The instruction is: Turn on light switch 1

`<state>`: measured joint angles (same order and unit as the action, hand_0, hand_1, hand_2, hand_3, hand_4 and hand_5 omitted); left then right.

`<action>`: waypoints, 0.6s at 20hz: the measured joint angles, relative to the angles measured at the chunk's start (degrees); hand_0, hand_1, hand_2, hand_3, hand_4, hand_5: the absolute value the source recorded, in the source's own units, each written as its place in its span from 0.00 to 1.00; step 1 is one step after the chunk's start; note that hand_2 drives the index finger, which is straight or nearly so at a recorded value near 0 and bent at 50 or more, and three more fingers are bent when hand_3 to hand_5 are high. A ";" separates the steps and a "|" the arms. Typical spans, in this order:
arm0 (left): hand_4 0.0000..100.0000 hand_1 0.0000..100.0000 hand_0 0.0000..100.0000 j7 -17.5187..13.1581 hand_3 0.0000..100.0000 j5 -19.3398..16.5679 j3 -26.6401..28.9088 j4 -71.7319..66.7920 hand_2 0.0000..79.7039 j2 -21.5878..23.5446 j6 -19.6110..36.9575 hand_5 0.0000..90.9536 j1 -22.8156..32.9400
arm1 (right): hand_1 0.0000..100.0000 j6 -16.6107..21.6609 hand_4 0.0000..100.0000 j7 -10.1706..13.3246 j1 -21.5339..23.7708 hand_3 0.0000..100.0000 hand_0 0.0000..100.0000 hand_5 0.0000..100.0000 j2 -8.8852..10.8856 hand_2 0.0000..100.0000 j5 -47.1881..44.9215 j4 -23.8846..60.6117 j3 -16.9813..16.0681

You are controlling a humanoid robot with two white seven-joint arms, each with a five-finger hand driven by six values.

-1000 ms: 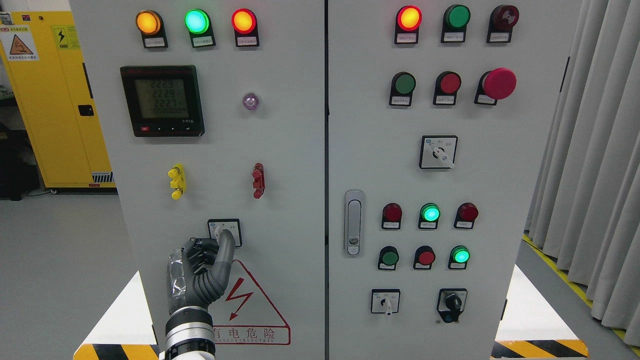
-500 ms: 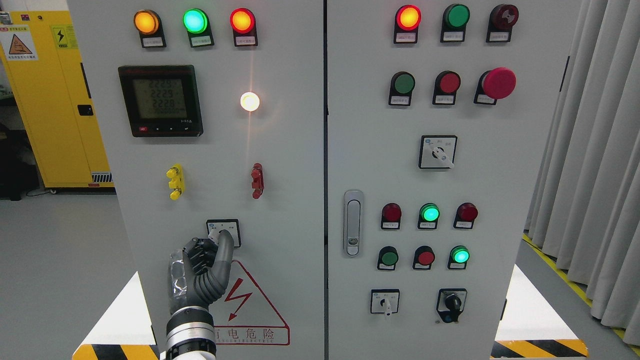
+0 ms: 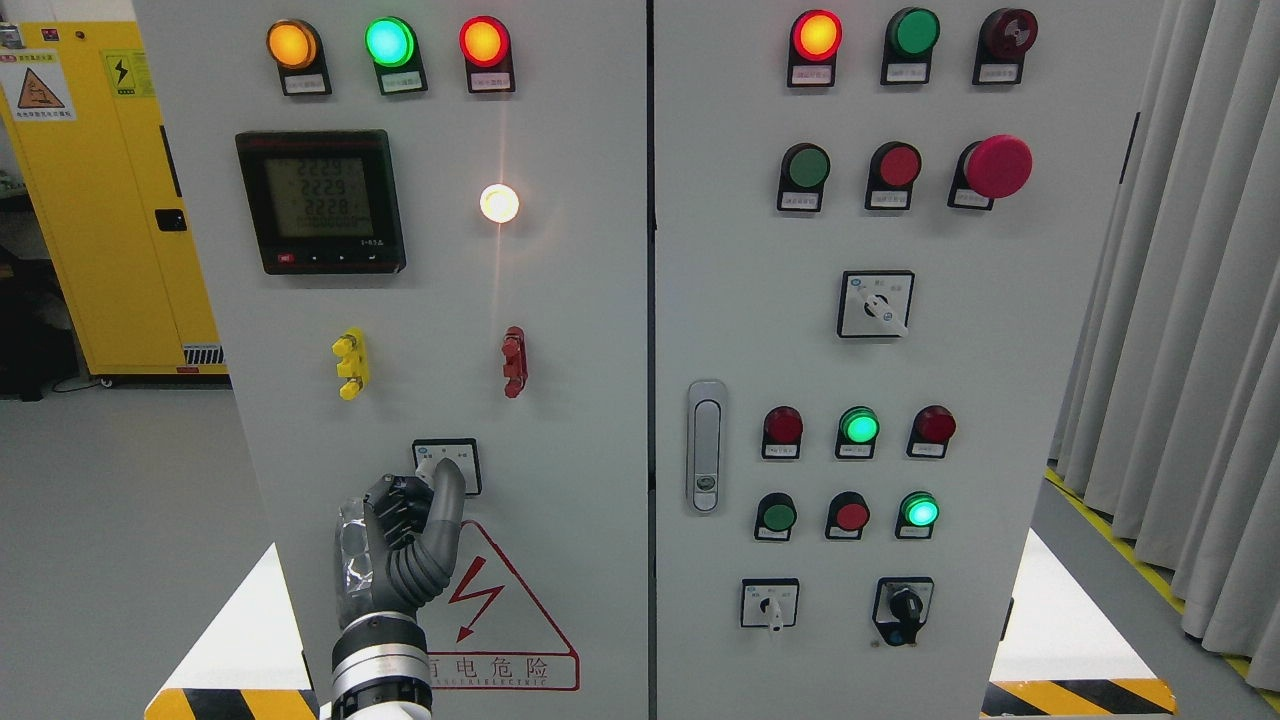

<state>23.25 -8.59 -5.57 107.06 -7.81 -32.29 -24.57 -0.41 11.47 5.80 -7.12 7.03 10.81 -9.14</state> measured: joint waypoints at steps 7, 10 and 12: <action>0.80 0.53 0.34 0.20 0.89 0.05 0.04 -0.01 0.75 0.00 0.09 0.93 0.11 | 0.50 0.00 0.00 0.00 0.00 0.00 0.00 0.00 0.00 0.04 0.00 0.00 0.00; 0.80 0.52 0.31 0.41 0.89 0.10 0.07 -0.02 0.76 0.02 0.18 0.93 0.13 | 0.50 0.00 0.00 0.00 0.00 0.00 0.00 0.00 0.00 0.04 0.00 0.00 0.00; 0.81 0.52 0.29 0.64 0.89 0.14 0.08 -0.02 0.76 0.02 0.18 0.93 0.14 | 0.50 0.00 0.00 0.00 0.00 0.00 0.00 0.00 0.00 0.04 0.00 0.00 0.00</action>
<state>23.89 -8.44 -5.50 107.05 -7.79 -32.11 -24.43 -0.41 11.47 5.80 -7.12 7.03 10.81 -9.14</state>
